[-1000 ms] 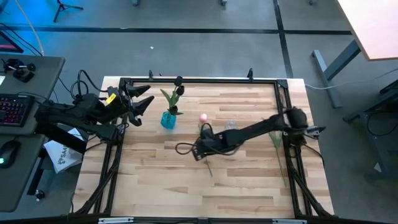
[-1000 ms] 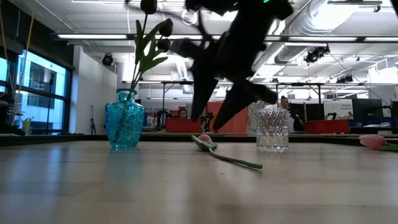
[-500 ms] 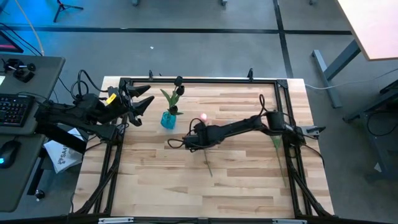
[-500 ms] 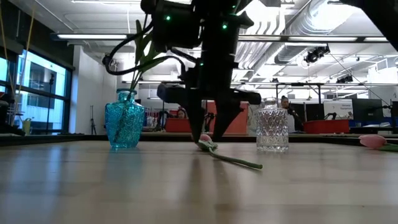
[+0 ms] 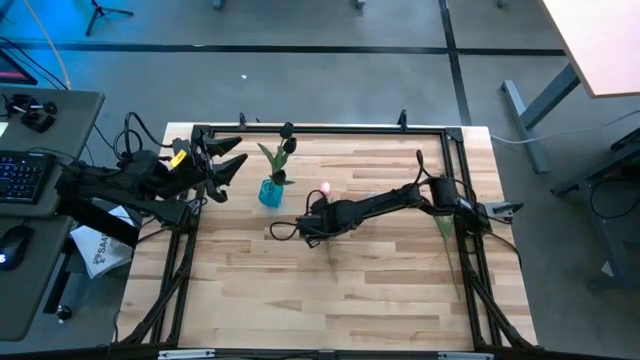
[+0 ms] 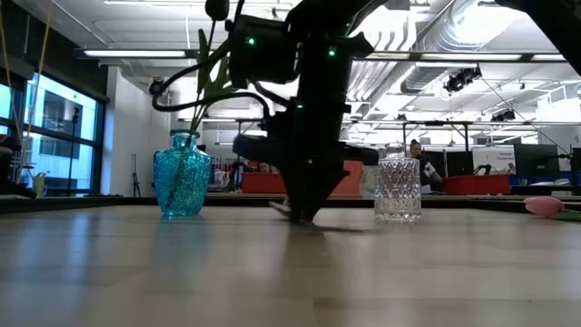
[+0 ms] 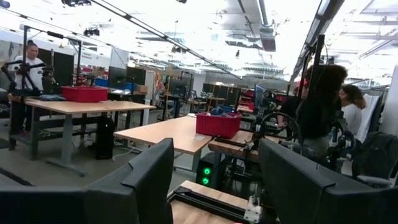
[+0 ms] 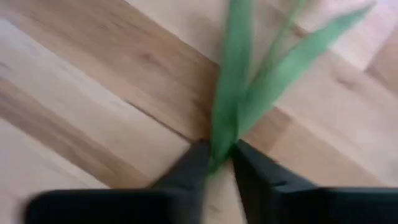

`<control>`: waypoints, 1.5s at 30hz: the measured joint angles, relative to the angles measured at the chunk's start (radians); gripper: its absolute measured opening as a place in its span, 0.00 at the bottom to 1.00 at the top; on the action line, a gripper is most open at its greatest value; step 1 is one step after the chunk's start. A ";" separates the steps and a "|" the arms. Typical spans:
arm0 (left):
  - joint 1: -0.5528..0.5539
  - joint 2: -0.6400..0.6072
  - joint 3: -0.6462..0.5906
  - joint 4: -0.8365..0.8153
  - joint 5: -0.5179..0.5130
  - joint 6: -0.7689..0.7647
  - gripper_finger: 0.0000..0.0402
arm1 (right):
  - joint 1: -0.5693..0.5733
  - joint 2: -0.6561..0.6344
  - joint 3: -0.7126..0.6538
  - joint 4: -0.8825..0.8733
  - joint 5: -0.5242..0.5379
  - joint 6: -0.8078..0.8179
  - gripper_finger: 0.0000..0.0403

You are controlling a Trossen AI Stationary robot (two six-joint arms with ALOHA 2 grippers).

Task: Sort flowers into vase by color
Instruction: Put the left pink flower into the transparent vase

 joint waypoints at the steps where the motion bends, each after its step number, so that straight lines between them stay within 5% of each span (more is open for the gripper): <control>1: 0.000 0.000 0.000 0.000 0.000 0.000 0.55 | 0.000 -0.006 -0.002 -0.013 0.002 -0.017 0.12; 3: 0.000 0.000 0.000 0.001 0.000 0.000 0.55 | 0.011 -0.032 -0.008 -0.068 0.014 -0.062 0.04; 10: 0.000 0.000 0.000 -0.003 0.000 0.000 0.55 | 0.077 -0.231 -0.117 -0.129 0.068 -0.143 0.01; 18: 0.000 0.000 0.000 -0.003 0.018 -0.027 0.55 | 0.211 -0.632 -0.576 0.246 -0.040 0.024 0.01; 22: 0.000 0.010 -0.001 0.045 0.146 -0.123 0.55 | 0.282 -0.796 -0.726 0.512 0.007 0.047 0.01; 29: -0.053 0.154 0.000 0.178 0.180 -0.197 0.55 | 0.269 -0.976 -0.828 0.828 0.125 -0.256 0.00; 35: -0.134 0.402 0.118 0.191 0.130 -0.262 0.55 | 0.191 -1.104 -0.800 1.056 -0.016 -0.629 0.00; 41: -0.185 0.624 0.312 0.125 0.066 -0.198 0.55 | 0.142 -1.177 -0.779 1.071 -0.105 -0.784 0.00; 45: -0.186 0.686 0.387 0.080 0.064 -0.147 0.55 | 0.125 -1.207 -0.779 1.050 -0.027 -0.895 0.00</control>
